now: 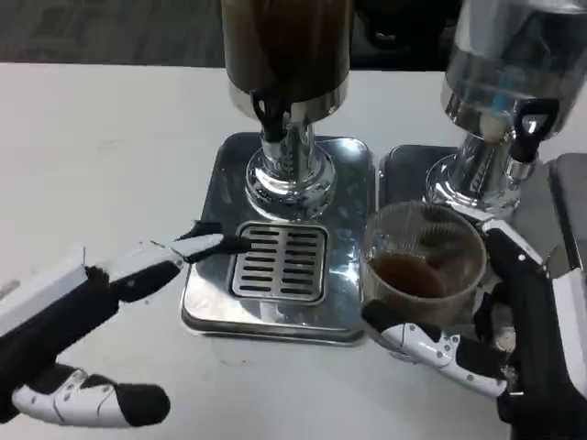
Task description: Grasp the cup under the faucet to collect the drink, then remove the cup.
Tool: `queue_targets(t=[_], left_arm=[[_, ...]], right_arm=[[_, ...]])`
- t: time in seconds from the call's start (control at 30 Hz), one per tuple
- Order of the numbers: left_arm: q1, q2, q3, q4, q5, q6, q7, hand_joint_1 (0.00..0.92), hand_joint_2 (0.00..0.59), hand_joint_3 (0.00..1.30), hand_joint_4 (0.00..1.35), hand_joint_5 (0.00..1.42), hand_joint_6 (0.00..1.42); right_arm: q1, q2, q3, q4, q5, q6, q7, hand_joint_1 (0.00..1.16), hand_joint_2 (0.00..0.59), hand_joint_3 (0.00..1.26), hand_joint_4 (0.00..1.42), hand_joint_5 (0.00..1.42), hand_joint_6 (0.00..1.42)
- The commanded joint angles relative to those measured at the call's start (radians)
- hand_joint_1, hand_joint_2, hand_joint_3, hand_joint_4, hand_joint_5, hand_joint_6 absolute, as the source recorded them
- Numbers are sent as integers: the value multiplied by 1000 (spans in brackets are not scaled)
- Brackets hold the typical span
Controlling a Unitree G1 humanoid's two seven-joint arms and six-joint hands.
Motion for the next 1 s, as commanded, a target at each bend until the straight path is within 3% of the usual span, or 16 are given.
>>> queue_targets(t=[0.03,0.2,0.67,1.0], left_arm=[[41,31,25,-39,-9,-95,22,0,59,117,0,13,56],[82,51,37,-67,-36,-168,46,0,55,115,0,0,44],[157,91,37,-98,-85,-254,90,0,53,115,0,0,41],[195,100,30,-105,-93,-266,113,0,51,143,0,6,40]], right_arm=[[34,-5,-24,-75,26,-41,19,1162,156,1006,1065,1184,1382],[78,-4,-41,-121,35,-49,43,1162,156,1006,1077,1184,1379],[143,5,-64,-171,52,-67,82,1162,156,1006,1078,1184,1379],[157,12,-75,-195,64,-68,109,1162,156,1014,1079,1184,1379]])
